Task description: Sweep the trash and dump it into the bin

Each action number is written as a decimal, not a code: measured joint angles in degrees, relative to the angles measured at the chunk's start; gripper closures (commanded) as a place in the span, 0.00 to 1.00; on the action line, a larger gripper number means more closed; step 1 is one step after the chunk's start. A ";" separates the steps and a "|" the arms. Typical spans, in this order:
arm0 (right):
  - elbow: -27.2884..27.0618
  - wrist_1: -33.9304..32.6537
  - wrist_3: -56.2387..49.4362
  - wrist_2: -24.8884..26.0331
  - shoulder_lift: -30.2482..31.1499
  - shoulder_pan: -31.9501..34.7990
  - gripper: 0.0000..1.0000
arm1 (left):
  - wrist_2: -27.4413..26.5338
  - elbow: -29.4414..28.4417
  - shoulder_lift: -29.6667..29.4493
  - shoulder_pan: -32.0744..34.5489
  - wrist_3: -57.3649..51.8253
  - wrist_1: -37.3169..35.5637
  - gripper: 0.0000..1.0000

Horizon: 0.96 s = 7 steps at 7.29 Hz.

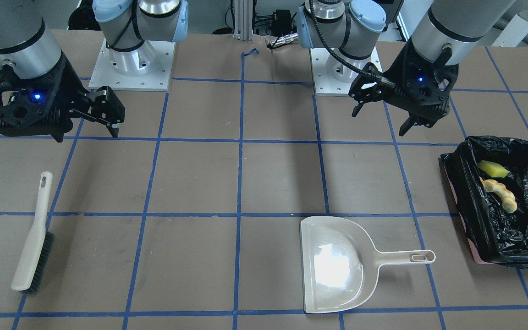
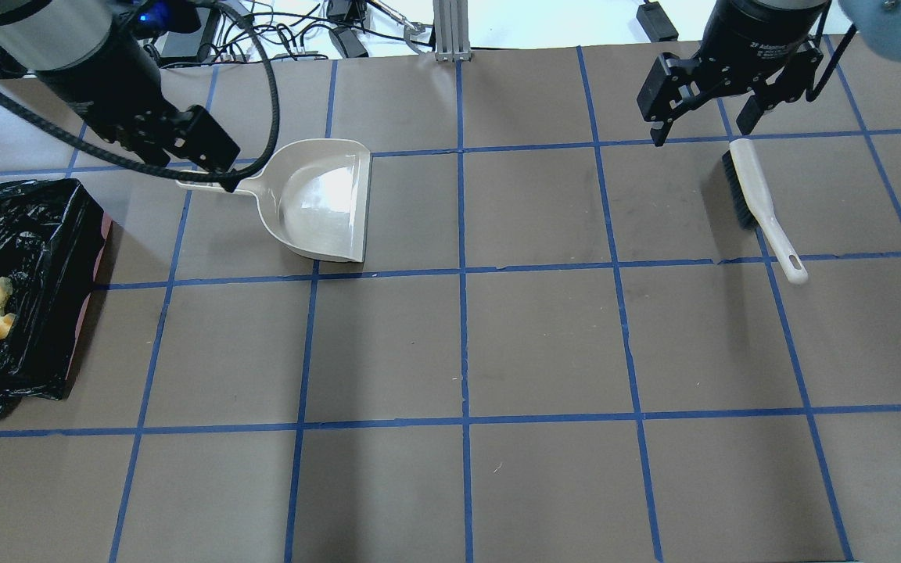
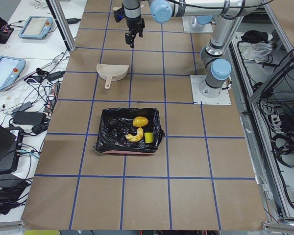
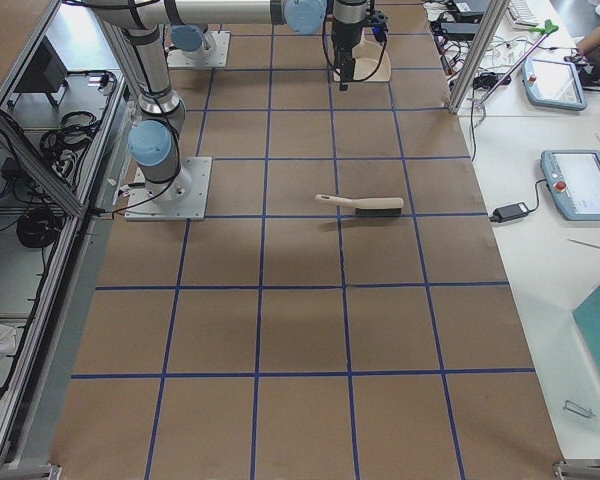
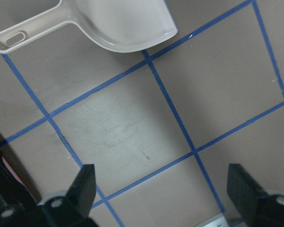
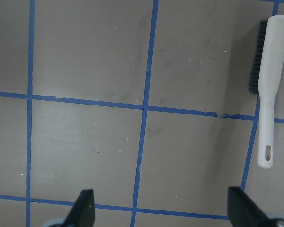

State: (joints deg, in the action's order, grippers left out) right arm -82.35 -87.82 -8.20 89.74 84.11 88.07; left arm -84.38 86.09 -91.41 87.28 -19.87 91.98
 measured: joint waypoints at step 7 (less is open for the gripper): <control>-0.07 -0.10 0.04 -0.11 -0.08 -0.06 0.00 | -6.69 -0.26 1.61 2.01 28.13 4.49 0.00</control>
State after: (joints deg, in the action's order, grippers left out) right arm -82.43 -87.92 -8.15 89.63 84.04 88.01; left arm -91.08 85.83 -89.80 89.29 8.26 96.46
